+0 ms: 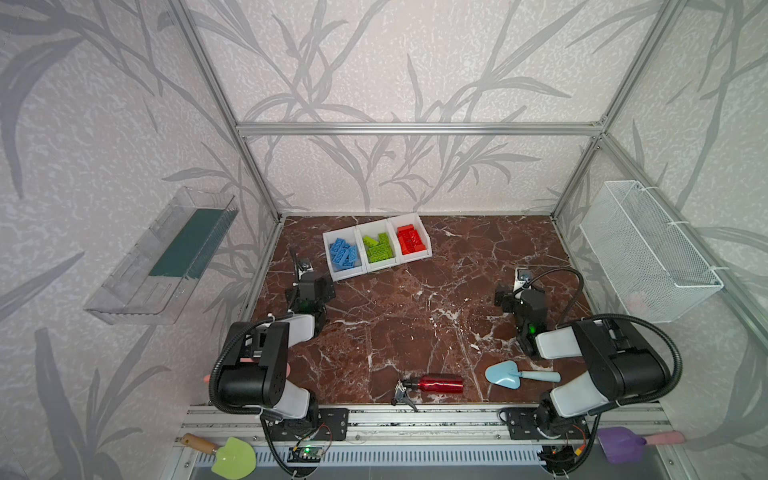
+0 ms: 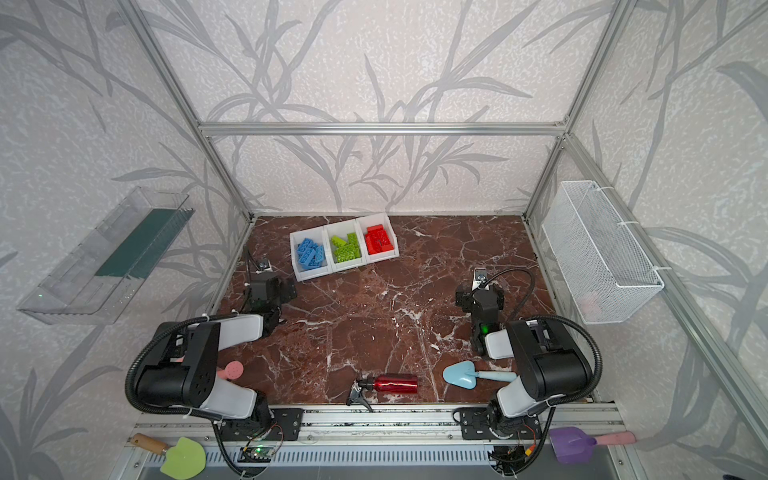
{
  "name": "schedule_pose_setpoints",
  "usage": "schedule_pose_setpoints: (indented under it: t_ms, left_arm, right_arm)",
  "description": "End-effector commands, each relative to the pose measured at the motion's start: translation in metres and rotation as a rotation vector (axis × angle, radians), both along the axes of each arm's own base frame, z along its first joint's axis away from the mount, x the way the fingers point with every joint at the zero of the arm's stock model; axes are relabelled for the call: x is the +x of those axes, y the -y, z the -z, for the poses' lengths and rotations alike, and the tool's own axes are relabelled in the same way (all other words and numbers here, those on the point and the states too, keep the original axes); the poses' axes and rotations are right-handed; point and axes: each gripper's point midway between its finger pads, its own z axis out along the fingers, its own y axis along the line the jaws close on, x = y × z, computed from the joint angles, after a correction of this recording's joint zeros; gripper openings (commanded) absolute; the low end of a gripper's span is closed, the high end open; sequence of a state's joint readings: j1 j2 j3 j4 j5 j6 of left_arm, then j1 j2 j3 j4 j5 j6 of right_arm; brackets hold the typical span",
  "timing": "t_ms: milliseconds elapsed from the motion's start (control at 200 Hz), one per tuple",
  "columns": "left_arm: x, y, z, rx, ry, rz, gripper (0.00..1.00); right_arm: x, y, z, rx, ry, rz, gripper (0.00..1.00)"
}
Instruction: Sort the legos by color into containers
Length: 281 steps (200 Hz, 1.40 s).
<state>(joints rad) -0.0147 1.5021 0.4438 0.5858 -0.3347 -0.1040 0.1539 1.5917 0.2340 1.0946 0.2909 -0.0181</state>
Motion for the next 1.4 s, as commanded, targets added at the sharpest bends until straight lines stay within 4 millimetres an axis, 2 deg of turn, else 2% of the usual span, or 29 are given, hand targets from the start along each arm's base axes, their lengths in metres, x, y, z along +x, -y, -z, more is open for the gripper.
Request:
schedule_pose_setpoints:
  t_ms: [0, 135, 340, 515, 725, 785, 840, 930, 975, 1030, 1045, 1085, 1100, 1160, 1314, 1399]
  left_arm:
    - [0.016, 0.01, -0.024, 0.004, 0.171, 0.063, 0.99]
    - [0.015, 0.01, -0.022, -0.011, 0.143, 0.07, 0.99]
    - [0.015, 0.01, -0.022, -0.009, 0.146, 0.07, 0.99]
    - [0.016, 0.01, -0.022, -0.01, 0.146, 0.07, 0.99]
    - [0.016, 0.01, -0.023, -0.009, 0.15, 0.069, 0.99]
    - [0.008, 0.004, -0.027, -0.003, 0.179, 0.032, 0.99]
    - [-0.011, -0.007, -0.035, -0.006, 0.269, -0.044, 0.99]
    - [-0.027, 0.0, -0.04, -0.013, 0.38, 0.019, 0.99]
    - [-0.025, 0.001, -0.04, -0.015, 0.385, 0.027, 0.99]
    - [-0.013, -0.004, -0.04, -0.015, 0.35, -0.011, 0.99]
    - [-0.012, -0.006, -0.033, -0.014, 0.299, -0.022, 0.99]
    - [0.007, -0.007, -0.033, -0.02, 0.213, -0.036, 0.99]
    - [0.01, -0.008, -0.027, -0.009, 0.161, -0.039, 0.99]
    - [0.01, 0.004, -0.027, 0.02, 0.184, 0.011, 0.99]
    - [0.011, 0.001, -0.025, 0.014, 0.17, -0.001, 0.99]
    - [0.011, 0.0, -0.026, 0.011, 0.166, -0.001, 0.99]
  right_arm:
    - [0.009, -0.004, -0.035, 0.021, 0.146, -0.02, 0.99]
    - [0.033, -0.012, -0.027, -0.005, 0.02, -0.047, 0.99]
    - [0.028, -0.026, -0.028, -0.018, 0.053, -0.128, 0.99]
    - [0.03, -0.023, -0.027, -0.015, 0.039, -0.111, 0.99]
    - [0.024, -0.02, -0.029, -0.015, 0.072, -0.095, 0.99]
    - [0.018, -0.016, -0.03, -0.015, 0.099, -0.078, 0.99]
    - [0.01, -0.013, -0.033, -0.009, 0.136, -0.067, 0.99]
    - [0.001, -0.012, -0.038, -0.004, 0.2, -0.072, 0.99]
    - [0.003, -0.014, -0.039, -0.003, 0.194, -0.083, 0.99]
    - [0.007, -0.016, -0.037, -0.008, 0.175, -0.091, 0.99]
    - [0.008, -0.017, -0.037, -0.008, 0.172, -0.093, 0.99]
    - [0.01, -0.018, -0.035, -0.009, 0.155, -0.099, 0.99]
    - [0.011, -0.018, -0.035, -0.008, 0.149, -0.098, 0.99]
    - [0.017, -0.019, -0.033, -0.015, 0.12, -0.098, 0.99]
    - [0.025, -0.028, -0.028, -0.021, 0.064, -0.143, 0.99]
    - [0.03, -0.026, -0.026, -0.02, 0.038, -0.124, 0.99]
